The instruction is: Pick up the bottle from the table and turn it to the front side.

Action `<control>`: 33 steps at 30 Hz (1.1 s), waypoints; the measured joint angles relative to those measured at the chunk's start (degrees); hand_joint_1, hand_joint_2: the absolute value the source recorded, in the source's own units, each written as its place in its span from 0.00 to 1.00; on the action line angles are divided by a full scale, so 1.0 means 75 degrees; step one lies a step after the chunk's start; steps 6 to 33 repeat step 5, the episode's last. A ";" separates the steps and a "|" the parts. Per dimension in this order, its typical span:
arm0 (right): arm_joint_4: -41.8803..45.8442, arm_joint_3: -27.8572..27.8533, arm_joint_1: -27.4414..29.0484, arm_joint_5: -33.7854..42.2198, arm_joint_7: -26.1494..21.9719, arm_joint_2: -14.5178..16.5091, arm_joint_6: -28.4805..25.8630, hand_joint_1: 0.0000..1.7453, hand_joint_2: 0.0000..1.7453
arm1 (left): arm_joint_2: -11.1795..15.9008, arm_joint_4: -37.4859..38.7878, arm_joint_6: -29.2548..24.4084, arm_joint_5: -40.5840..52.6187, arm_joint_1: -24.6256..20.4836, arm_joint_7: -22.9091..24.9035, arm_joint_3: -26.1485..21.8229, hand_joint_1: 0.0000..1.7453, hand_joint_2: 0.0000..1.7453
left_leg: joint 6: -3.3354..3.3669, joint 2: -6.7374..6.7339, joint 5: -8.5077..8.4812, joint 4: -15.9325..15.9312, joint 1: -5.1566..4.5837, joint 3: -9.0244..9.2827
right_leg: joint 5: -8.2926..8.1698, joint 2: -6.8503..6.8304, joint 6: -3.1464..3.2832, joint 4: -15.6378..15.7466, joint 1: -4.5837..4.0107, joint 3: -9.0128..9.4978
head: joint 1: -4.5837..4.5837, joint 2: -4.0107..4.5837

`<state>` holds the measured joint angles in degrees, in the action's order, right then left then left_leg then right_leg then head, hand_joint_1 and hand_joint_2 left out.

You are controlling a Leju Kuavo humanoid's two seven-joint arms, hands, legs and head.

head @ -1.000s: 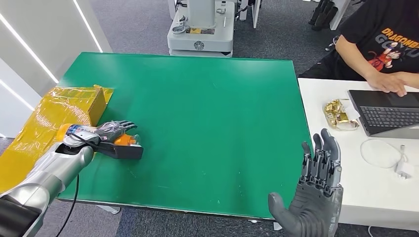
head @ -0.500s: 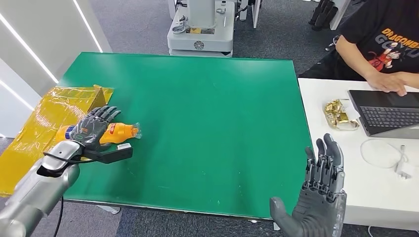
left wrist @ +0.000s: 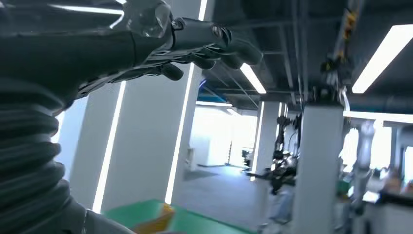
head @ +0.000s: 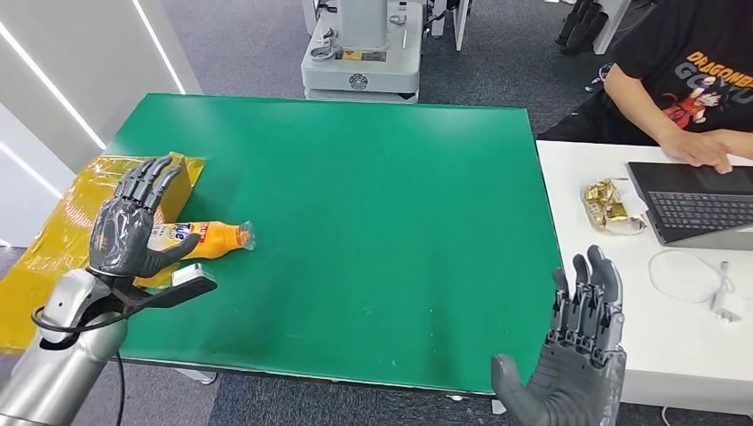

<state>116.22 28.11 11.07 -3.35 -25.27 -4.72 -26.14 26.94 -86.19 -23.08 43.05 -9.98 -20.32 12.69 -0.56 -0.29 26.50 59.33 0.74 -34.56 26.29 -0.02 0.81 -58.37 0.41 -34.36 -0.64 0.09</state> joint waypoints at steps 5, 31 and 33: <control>-0.0066 0.0098 -0.0098 0.0027 0.0000 -0.0017 0.0006 0.00 1.00 | -0.1079 -0.0586 0.0512 -0.3744 -0.0022 -0.0543 0.0233 0.00 1.00 | 0.0006 0.0007 -0.0003 0.0002 -0.0006 0.0001 | -0.0002 -0.0008 -0.0003 0.0007 0.0007 0.0007 | 0.0000 0.0000; -0.0066 0.0098 -0.0098 0.0027 0.0000 -0.0017 0.0006 0.00 1.00 | -0.1079 -0.0586 0.0512 -0.3744 -0.0022 -0.0543 0.0233 0.00 1.00 | 0.0006 0.0007 -0.0003 0.0002 -0.0006 0.0001 | -0.0002 -0.0008 -0.0003 0.0007 0.0007 0.0007 | 0.0000 0.0000; -0.0066 0.0098 -0.0098 0.0027 0.0000 -0.0017 0.0006 0.00 1.00 | -0.1079 -0.0586 0.0512 -0.3744 -0.0022 -0.0543 0.0233 0.00 1.00 | 0.0006 0.0007 -0.0003 0.0002 -0.0006 0.0001 | -0.0002 -0.0008 -0.0003 0.0007 0.0007 0.0007 | 0.0000 0.0000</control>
